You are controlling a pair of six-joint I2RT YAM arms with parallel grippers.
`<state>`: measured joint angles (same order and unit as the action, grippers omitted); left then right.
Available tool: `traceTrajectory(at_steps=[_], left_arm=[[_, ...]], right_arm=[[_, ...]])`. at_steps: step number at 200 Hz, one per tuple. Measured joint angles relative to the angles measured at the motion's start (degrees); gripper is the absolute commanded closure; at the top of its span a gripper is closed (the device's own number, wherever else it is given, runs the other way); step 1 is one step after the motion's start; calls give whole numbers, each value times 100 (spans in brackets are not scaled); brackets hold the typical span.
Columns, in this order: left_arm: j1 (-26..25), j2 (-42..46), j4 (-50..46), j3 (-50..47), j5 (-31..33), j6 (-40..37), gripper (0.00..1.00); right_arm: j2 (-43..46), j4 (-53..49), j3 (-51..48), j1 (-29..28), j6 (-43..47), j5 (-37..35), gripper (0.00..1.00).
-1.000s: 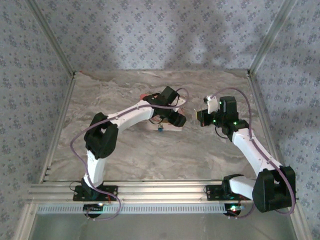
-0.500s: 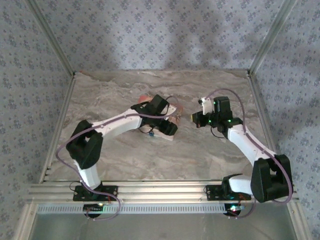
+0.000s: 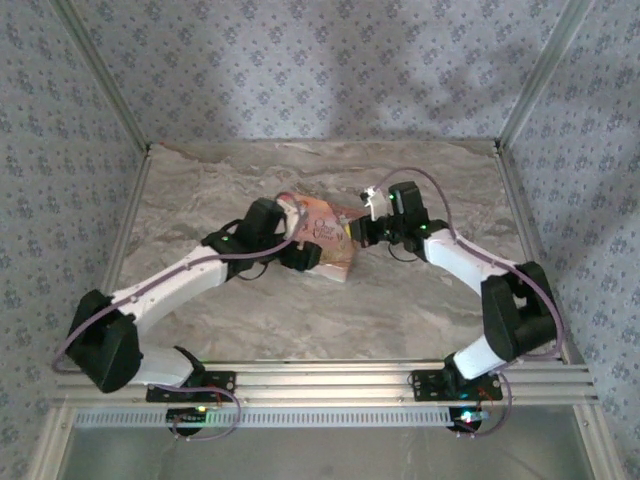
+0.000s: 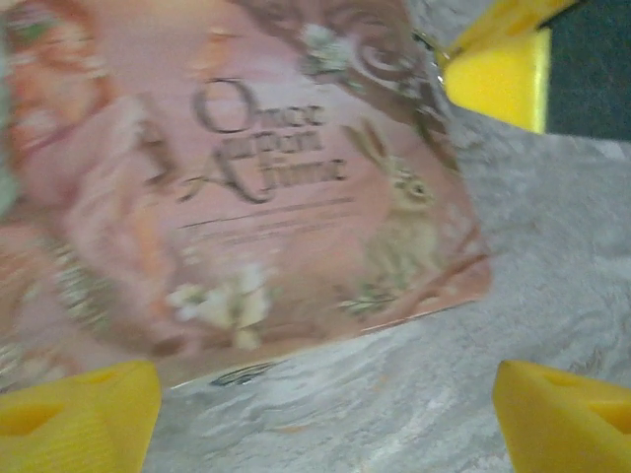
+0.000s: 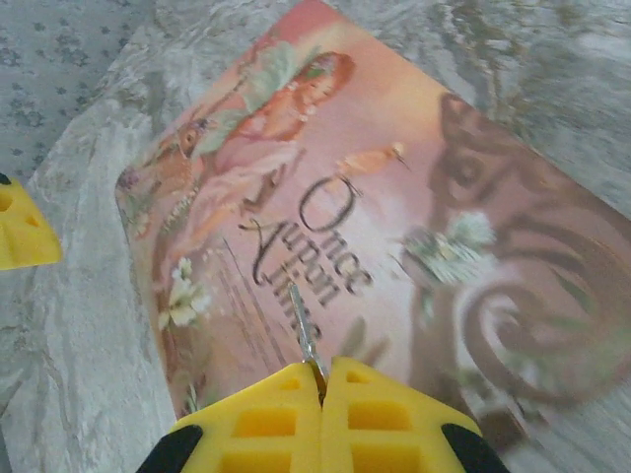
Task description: Unlock the padlock with the key
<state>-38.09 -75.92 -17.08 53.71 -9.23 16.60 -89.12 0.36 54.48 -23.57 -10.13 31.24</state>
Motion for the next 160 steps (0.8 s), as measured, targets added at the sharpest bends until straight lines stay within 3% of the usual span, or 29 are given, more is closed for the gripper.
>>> traceTrajectory(at_steps=[23,66,160], left_arm=[[389,361,358,-658,-208,260,11],[660,741,1005,-1703,-542,407,11],[704,570,2081,-2277,-839,299,10]], right_arm=[[-562,339,337,-190,-260,155,100],[-1403,737,914,-400,-647,352,100],[-1943,938,1217,-354,-857,396,100]])
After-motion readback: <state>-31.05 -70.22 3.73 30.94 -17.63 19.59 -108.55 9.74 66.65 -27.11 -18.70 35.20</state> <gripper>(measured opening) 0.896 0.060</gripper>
